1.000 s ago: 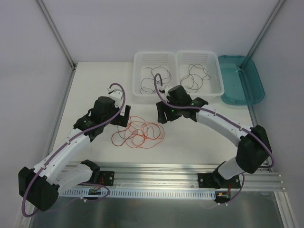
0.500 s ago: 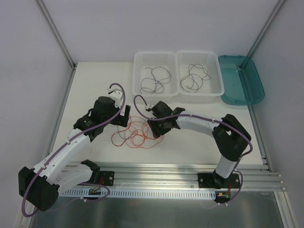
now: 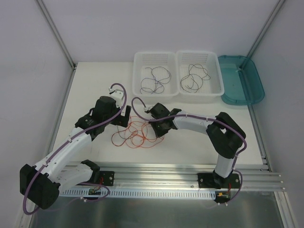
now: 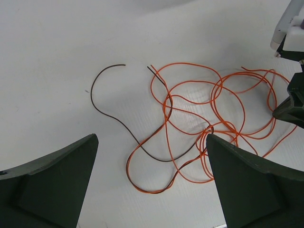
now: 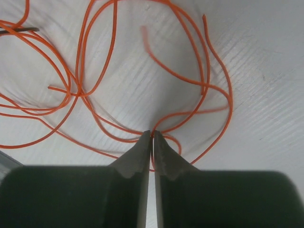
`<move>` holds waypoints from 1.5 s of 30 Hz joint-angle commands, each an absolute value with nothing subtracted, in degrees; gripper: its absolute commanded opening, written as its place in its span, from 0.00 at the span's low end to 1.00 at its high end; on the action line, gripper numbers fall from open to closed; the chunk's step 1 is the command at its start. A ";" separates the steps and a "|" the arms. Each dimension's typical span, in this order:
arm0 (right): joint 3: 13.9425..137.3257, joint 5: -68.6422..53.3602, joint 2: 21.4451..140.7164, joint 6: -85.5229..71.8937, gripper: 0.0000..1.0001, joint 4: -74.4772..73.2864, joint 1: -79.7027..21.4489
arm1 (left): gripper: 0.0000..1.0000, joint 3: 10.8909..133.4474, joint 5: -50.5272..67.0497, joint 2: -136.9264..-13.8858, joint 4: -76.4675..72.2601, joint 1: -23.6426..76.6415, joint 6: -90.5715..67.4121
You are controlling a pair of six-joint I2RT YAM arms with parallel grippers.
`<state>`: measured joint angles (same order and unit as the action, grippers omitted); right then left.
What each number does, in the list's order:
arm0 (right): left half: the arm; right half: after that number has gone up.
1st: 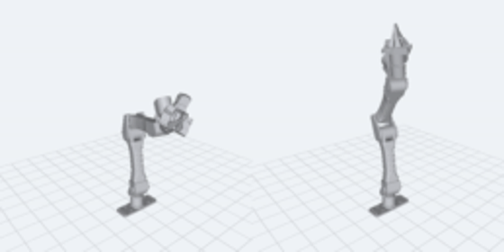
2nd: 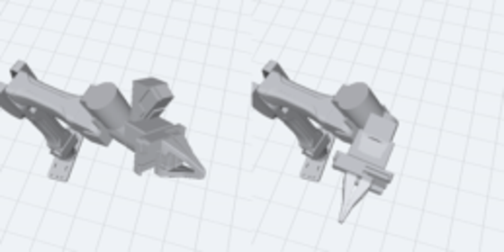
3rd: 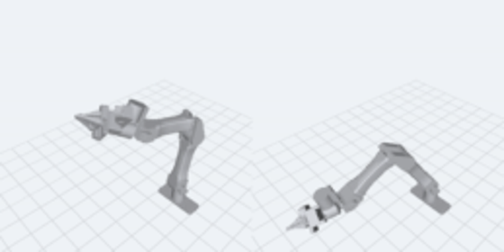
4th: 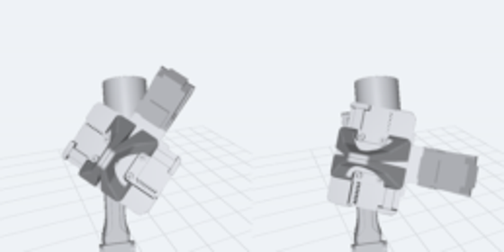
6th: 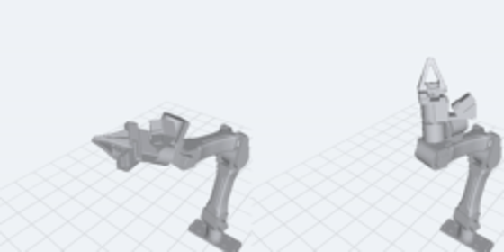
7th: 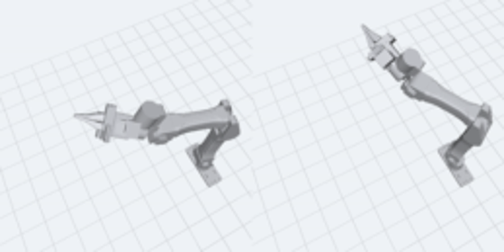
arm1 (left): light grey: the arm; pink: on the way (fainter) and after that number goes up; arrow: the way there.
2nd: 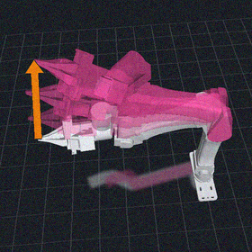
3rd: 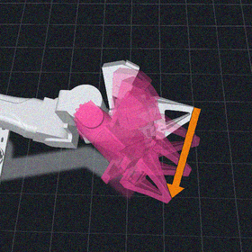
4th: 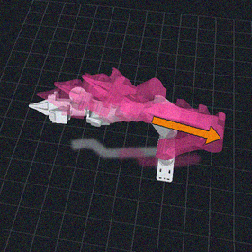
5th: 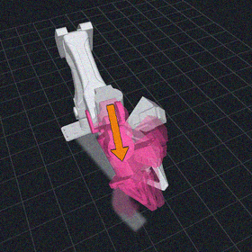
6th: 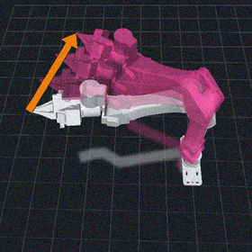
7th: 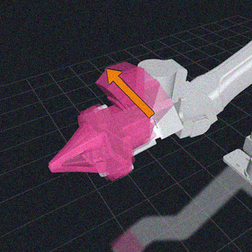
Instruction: Untangle the cables
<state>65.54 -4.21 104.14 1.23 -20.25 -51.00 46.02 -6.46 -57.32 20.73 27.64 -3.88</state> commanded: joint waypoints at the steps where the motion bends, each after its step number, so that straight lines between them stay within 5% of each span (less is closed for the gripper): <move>1: 65.57 -0.80 97.76 1.75 0.04 -22.66 -51.33 | 0.99 47.02 -6.07 -57.83 19.95 27.16 -4.57; 11: 71.27 16.58 70.80 3.61 0.00 -35.33 -51.24 | 0.99 47.64 -0.09 -61.69 20.13 27.16 -5.62; 21: 66.97 31.29 44.40 2.63 0.01 -30.67 -51.15 | 0.99 48.69 8.69 -67.06 20.13 27.25 -9.31; 34: 63.90 38.05 42.80 1.93 0.01 -36.65 -49.49 | 0.97 48.96 3.17 -76.10 17.41 33.48 -24.51; 45: 68.81 43.59 36.12 6.05 0.01 -42.54 -46.93 | 0.85 51.06 -1.67 -85.50 13.54 41.84 -25.93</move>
